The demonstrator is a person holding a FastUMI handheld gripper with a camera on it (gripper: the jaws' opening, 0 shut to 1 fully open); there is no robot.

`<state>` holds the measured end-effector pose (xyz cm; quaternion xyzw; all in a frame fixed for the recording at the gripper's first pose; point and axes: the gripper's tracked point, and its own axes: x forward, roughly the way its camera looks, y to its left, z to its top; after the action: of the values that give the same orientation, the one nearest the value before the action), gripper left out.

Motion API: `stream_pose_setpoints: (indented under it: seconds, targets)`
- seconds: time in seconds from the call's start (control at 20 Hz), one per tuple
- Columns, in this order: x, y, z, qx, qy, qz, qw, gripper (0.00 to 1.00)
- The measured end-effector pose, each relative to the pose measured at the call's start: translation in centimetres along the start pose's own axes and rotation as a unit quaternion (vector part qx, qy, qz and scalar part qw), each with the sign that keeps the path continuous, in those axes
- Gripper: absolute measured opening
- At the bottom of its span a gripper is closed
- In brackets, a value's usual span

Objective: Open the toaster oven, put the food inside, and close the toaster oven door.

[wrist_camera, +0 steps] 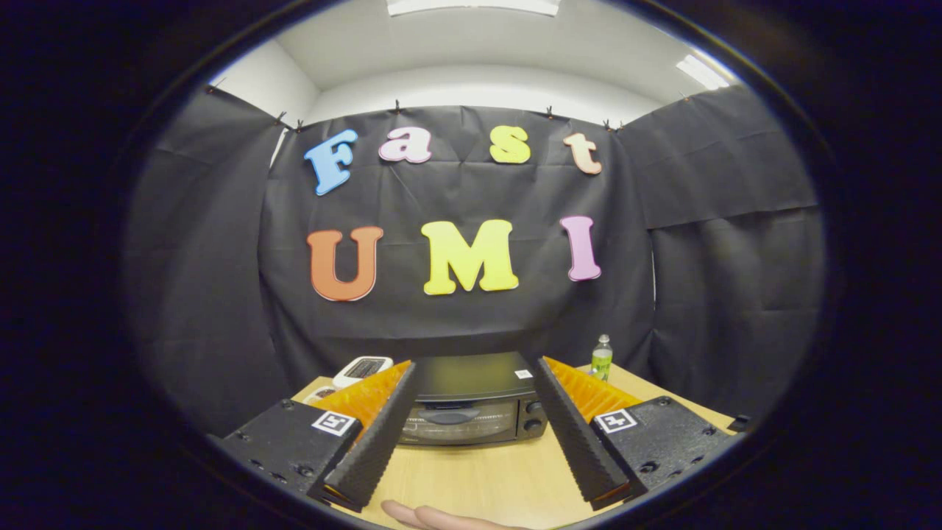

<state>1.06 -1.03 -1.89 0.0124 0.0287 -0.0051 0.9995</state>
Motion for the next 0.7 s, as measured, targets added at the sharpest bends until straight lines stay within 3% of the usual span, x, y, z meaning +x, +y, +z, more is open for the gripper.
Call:
stream_pose_setpoints:
  seconds: [0.35,0.7]
  targets:
    - [3.6,1.7,-2.7,-0.014,0.006,0.025,1.000,1.00]
    - [9.6,3.0,-8.9,0.005,0.072,0.029,0.997,1.00]
